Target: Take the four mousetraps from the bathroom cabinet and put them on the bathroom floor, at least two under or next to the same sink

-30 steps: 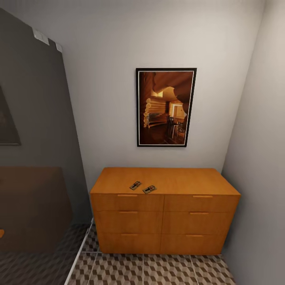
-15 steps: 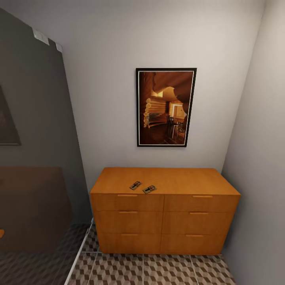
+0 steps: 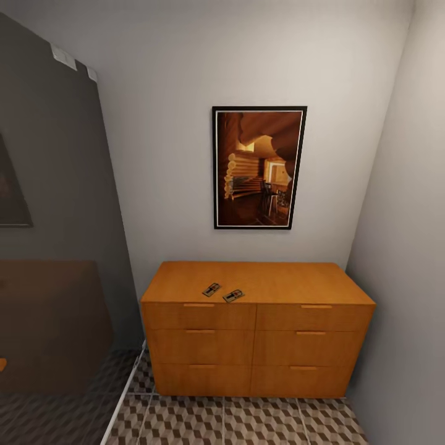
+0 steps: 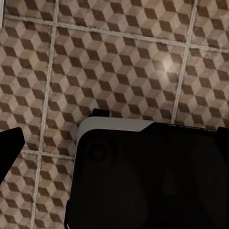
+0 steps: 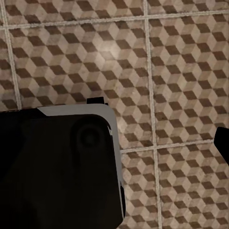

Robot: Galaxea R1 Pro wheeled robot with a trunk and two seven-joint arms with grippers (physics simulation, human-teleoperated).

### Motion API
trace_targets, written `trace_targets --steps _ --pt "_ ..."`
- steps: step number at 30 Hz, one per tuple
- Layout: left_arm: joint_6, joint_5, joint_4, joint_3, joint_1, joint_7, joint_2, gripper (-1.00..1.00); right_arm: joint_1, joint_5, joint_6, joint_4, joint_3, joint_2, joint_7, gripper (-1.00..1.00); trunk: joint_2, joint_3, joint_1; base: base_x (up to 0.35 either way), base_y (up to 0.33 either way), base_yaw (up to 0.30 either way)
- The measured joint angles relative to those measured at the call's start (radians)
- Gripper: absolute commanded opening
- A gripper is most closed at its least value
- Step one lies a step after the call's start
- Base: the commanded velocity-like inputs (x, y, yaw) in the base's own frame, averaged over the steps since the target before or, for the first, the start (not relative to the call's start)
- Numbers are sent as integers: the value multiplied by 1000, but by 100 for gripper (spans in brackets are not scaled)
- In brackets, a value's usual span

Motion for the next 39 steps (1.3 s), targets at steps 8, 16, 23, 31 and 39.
trace_targets --steps 8,16,23,31,39 --pt "-4 3 0 1 0 0 1 100 0 0 0 0 0 1 0 100 0 0 0 0 0 0" --pt "-2 5 -1 1 0 -7 2 100 0 0 0 0 0 1 0 100 0 0 0 5 0 0" --pt "1 5 -1 1 0 -11 3 100 0 0 0 0 0 0 0 100 0 0 0 135 0 0" --pt "2 5 -1 0 0 -13 4 100 0 0 0 0 0 1 0 100 0 0 -1 275 0 0" --pt "2 5 -2 0 0 -13 4 100 0 0 0 0 0 1 0 100 0 0 -1 310 0 0"
